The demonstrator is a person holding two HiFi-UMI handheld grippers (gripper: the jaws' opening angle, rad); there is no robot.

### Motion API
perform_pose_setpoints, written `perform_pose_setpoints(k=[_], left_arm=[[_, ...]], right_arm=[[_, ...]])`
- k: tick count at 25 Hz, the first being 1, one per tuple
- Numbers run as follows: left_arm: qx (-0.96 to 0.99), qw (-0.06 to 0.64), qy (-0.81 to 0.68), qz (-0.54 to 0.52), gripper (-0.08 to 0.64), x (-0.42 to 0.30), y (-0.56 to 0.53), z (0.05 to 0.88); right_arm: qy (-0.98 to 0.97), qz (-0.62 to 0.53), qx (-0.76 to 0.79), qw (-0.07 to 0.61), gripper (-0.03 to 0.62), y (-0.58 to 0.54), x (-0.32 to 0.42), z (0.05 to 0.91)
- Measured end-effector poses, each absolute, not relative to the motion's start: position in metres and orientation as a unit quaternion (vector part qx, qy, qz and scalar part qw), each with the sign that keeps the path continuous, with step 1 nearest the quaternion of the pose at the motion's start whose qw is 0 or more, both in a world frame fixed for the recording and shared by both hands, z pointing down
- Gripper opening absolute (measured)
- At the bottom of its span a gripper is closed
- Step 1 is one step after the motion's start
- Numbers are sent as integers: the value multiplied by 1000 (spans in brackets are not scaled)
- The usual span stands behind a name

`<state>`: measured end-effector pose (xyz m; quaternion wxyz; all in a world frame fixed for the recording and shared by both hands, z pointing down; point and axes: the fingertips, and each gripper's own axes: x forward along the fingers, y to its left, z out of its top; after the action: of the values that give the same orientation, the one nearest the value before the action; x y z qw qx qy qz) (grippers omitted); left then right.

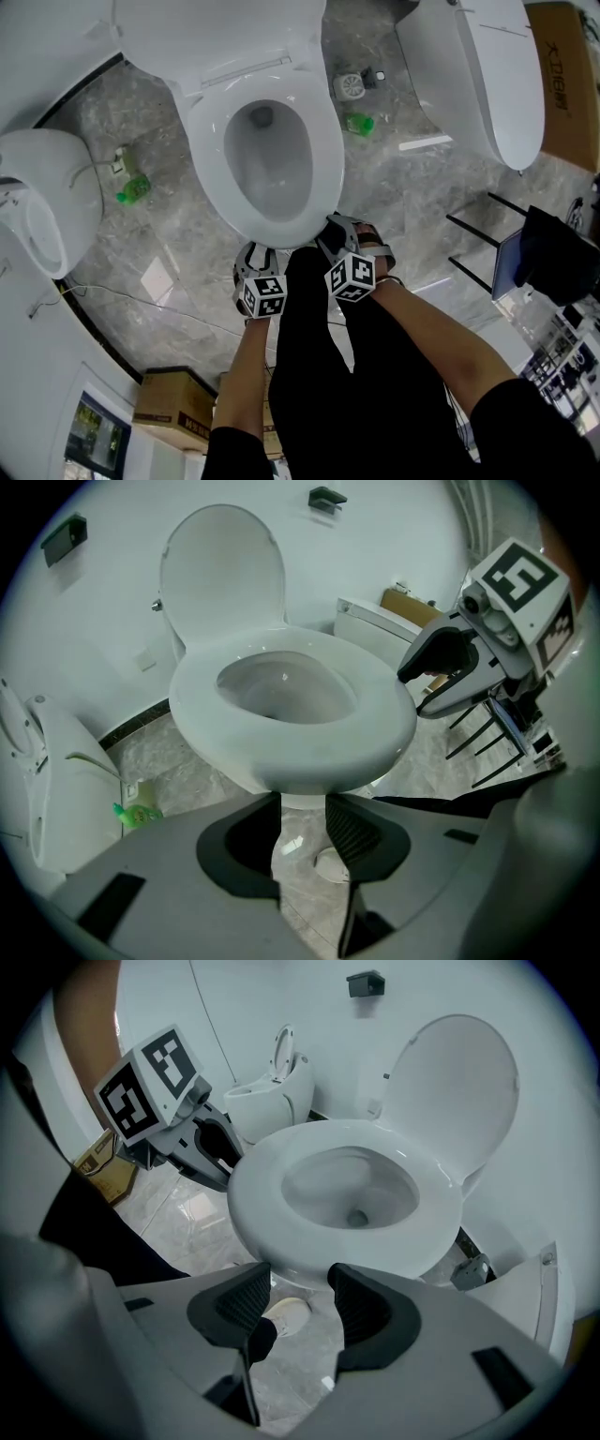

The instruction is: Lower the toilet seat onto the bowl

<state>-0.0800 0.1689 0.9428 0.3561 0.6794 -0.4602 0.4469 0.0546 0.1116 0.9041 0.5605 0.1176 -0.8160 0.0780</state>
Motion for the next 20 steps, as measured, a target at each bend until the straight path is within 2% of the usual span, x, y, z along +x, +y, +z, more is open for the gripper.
perform_pose_setpoints(k=[20], left_arm=[[673, 363, -440, 471, 160, -79, 171, 990]], right_arm=[[-808, 97, 123, 568, 222, 114, 56, 950]])
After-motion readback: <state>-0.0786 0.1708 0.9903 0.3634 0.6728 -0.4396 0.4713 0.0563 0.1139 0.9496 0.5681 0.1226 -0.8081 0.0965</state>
